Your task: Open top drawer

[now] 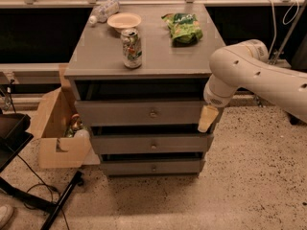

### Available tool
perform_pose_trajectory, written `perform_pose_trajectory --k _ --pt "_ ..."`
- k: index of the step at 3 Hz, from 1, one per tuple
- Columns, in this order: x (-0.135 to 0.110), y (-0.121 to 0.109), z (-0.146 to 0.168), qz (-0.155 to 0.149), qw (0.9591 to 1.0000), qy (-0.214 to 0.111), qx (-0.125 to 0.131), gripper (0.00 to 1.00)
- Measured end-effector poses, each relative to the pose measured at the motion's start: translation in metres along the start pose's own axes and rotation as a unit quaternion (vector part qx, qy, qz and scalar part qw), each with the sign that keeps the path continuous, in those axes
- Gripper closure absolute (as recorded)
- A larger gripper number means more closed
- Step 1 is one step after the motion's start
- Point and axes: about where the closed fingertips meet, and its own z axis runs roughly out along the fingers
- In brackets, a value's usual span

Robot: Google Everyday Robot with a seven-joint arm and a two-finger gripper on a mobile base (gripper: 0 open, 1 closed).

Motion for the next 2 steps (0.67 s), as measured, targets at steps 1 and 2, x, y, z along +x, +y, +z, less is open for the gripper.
perform_pose_trajectory --k 1,2 --pt "0.000 -0.006 0.025 -0.010 0.9997 0.010 -0.022 0.00" --pt "-0.004 -0.014 0.043 -0.026 0.9986 0.023 -0.040 0.00"
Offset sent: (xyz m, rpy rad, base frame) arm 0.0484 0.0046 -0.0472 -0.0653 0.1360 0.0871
